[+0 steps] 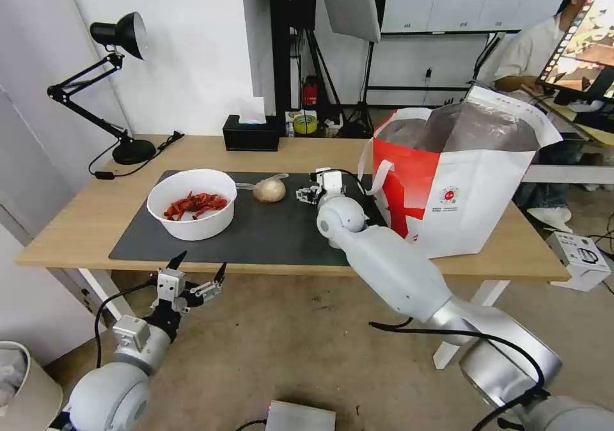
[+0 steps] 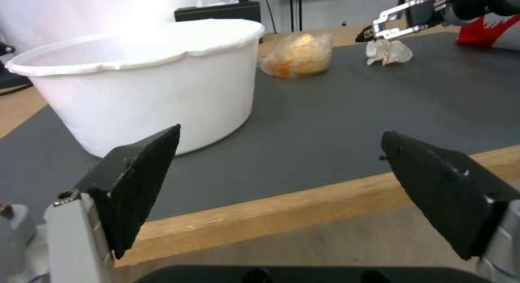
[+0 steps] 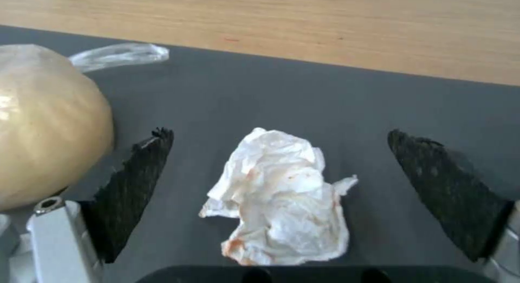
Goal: Pick up the trash from the table and place it into the takeout bag.
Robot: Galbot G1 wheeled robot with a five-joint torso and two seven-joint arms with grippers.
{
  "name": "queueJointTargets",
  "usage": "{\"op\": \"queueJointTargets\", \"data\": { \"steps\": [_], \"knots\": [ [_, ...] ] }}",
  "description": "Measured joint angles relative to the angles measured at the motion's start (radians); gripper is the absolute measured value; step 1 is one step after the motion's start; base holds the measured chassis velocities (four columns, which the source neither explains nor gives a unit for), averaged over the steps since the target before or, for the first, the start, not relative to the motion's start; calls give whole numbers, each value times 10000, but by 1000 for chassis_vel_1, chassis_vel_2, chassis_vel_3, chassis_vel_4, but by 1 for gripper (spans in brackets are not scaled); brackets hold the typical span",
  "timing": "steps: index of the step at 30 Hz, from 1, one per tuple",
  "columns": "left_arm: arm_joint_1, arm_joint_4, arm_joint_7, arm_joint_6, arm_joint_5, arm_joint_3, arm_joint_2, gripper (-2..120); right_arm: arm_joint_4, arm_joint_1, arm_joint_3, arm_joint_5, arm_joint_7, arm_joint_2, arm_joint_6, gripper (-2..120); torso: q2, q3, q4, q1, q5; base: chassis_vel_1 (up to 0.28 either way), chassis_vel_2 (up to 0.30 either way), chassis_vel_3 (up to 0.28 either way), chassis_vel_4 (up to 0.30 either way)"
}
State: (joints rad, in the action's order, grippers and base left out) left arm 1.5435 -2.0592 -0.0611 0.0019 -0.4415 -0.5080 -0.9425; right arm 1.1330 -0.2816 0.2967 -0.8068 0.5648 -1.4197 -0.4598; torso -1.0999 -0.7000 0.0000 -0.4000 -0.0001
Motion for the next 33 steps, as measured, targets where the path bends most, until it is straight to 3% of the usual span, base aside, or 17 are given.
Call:
{"op": "queueJointTargets", "data": {
  "steps": [25,33],
  "knots": [
    [25,33,18,-211,15,98,-6,100,-576,-266,-336,223,-60,-325,20,99,0,0,-1,0,1,0,0,0,0],
    [71,-32,23,-219,23,87,14,100,-466,-363,-374,180,-29,-294,61,73,-1,2,1,2,1,0,0,0,0]
  ]
}}
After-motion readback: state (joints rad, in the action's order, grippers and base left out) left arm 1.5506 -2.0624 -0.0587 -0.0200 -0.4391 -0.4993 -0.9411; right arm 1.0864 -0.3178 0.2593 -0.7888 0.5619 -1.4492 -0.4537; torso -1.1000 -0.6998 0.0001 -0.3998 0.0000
